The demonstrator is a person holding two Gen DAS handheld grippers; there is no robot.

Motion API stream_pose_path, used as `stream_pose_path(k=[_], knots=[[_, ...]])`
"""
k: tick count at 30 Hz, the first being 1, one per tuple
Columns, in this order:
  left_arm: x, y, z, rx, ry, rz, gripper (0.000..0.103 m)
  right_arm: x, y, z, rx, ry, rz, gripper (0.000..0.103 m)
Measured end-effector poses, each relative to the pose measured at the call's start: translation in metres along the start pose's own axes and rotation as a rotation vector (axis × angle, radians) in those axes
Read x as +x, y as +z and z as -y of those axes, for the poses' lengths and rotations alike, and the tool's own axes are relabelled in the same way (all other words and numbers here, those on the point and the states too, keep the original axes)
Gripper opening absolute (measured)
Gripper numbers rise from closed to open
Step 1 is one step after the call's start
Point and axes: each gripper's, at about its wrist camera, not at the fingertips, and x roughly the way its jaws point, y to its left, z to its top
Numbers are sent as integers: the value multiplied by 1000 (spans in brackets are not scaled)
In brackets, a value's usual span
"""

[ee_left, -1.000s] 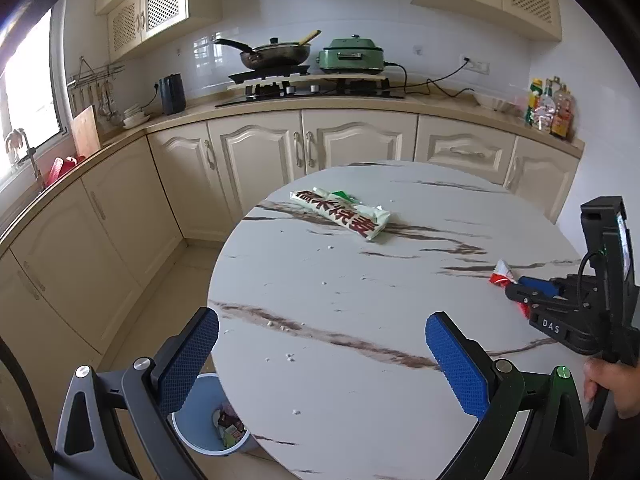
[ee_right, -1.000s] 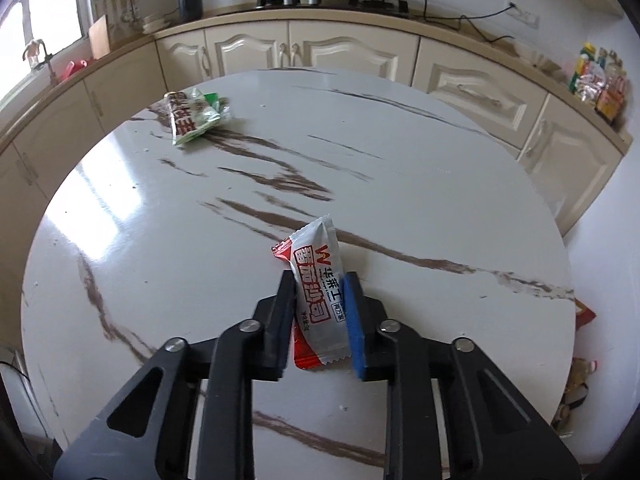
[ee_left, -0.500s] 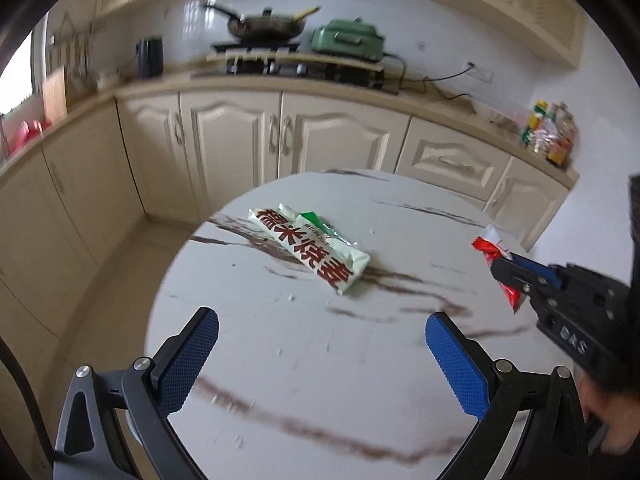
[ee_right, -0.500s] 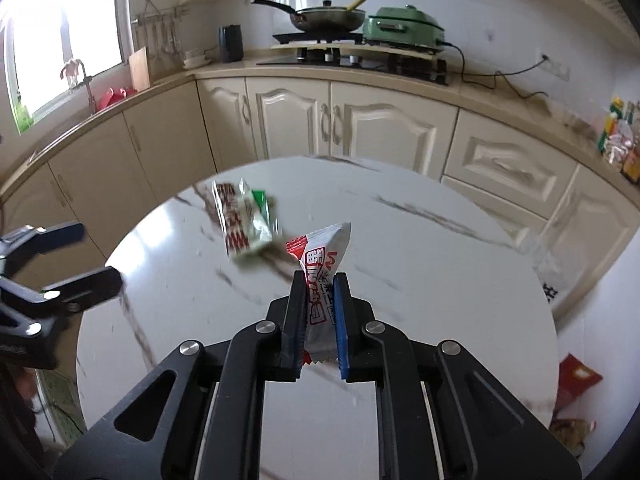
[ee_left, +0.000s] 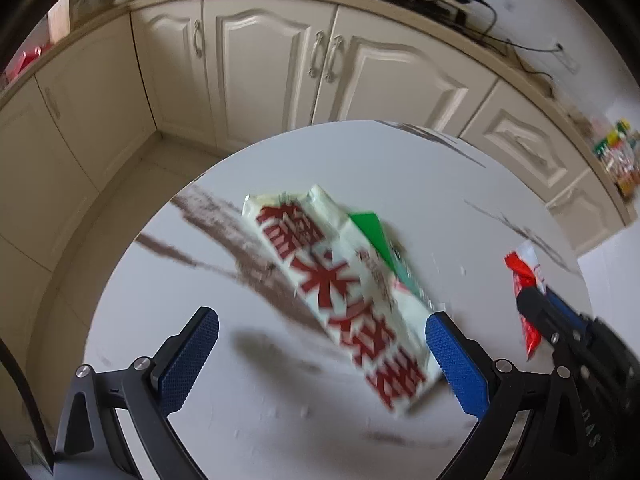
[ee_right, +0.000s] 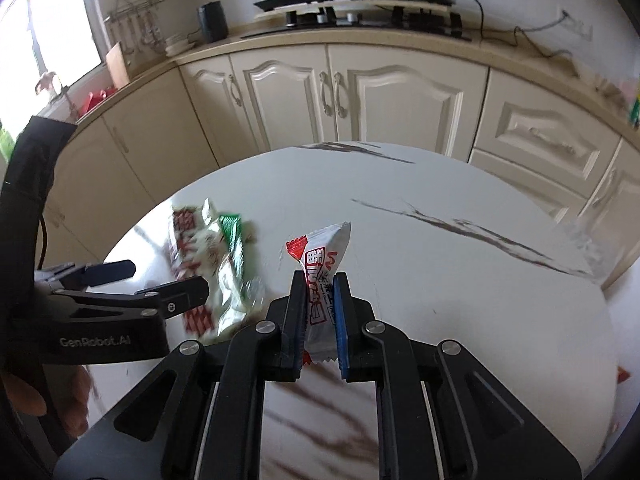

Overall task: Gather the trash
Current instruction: 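Grasp the large white packet with red characters using the left tool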

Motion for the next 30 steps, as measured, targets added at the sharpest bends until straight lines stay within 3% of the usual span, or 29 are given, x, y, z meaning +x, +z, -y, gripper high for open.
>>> stream_pose_path(k=[7, 12, 15, 17, 19, 25, 30], knots=[[20, 17, 17, 58, 56, -4, 102, 23, 1, 0, 13, 17, -36, 12], [36, 12, 37, 130, 103, 38, 102, 28, -2, 2, 32, 30, -48, 12], [38, 9, 40, 164, 114, 34, 95, 27, -3, 0, 32, 38, -50, 13], [36, 4, 43, 195, 94, 40, 79, 27, -2, -3, 31, 46, -56, 13], [32, 1, 42, 213, 73, 39, 70, 26, -4, -7, 25, 50, -59, 13], [17, -17, 28, 231, -36, 29, 61, 19, -9, -19, 14, 67, -63, 13], [-1, -35, 24, 257, -62, 55, 59, 2, -19, -32, 11, 75, -50, 13]])
